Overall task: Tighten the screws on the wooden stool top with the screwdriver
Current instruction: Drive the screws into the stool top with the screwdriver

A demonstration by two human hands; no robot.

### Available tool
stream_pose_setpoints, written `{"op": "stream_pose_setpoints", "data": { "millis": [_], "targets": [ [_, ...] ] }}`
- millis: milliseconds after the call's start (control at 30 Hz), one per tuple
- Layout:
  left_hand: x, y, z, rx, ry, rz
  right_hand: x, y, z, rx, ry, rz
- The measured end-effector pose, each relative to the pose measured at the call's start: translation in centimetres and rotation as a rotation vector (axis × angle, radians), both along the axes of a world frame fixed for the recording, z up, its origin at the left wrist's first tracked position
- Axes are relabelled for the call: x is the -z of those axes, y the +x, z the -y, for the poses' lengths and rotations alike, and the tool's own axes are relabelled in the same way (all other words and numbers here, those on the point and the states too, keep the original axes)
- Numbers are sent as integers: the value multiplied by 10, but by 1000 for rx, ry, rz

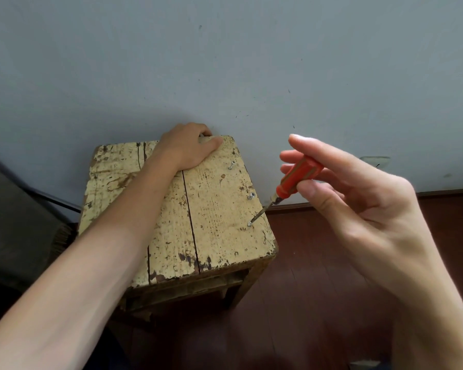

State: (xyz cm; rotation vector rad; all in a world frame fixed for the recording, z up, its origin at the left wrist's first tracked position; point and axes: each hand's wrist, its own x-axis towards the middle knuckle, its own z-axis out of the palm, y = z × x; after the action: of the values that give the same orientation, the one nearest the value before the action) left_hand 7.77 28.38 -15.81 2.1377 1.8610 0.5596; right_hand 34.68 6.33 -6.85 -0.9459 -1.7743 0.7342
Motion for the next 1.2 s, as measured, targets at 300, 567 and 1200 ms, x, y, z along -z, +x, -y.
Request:
{"op": "stream_pose_setpoints", "data": {
  "millis": [300, 567, 1200],
  "targets": [
    [0, 1, 0, -1, 7, -5, 4, -8, -4, 133, 116, 72],
    [-1, 1, 0, 7, 12, 4, -2, 2, 2, -14, -3, 72],
    [-2, 2, 1, -1, 6, 3, -2, 0, 2, 5, 17, 102]
  ]
}}
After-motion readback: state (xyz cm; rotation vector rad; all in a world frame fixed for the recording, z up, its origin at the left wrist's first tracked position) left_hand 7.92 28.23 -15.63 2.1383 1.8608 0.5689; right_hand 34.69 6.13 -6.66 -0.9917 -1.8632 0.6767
